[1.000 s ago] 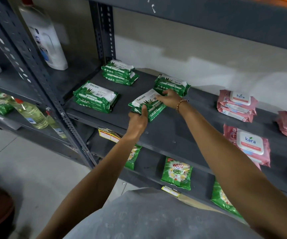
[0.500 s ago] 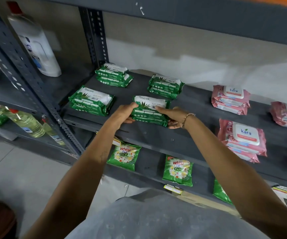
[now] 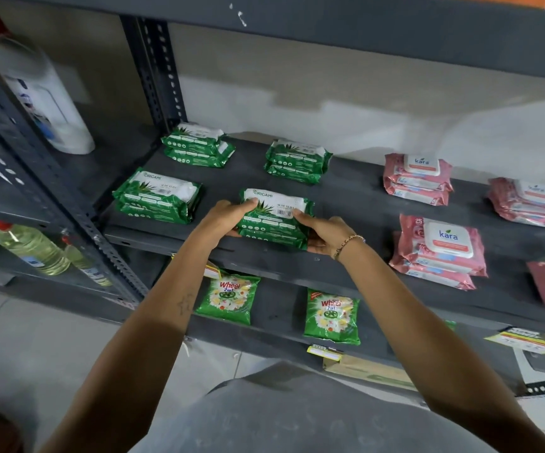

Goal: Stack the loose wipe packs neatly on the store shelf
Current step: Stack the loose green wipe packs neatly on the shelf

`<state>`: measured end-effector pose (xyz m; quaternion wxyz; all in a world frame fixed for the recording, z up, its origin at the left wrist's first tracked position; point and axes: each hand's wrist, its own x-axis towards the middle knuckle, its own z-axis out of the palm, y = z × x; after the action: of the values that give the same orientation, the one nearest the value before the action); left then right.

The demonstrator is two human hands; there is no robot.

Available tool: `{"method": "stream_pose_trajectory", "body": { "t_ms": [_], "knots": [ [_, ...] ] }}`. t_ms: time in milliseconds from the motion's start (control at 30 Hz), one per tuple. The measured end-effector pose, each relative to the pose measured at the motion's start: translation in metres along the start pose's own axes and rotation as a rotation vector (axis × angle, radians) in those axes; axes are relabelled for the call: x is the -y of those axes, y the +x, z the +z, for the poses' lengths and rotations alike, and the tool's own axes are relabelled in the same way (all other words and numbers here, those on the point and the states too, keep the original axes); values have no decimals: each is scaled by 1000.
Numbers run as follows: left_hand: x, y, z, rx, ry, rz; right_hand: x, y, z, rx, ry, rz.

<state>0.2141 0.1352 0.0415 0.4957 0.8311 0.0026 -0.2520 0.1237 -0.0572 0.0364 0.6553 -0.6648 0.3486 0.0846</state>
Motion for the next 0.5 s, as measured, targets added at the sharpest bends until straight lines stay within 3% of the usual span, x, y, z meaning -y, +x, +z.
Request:
{"method": "stream_pose_trajectory", "body": {
  "t_ms": [500],
  "knots": [
    [4,-10,2,81,-79,88,-13,-20,2,-52,67,-19]
  ]
}}
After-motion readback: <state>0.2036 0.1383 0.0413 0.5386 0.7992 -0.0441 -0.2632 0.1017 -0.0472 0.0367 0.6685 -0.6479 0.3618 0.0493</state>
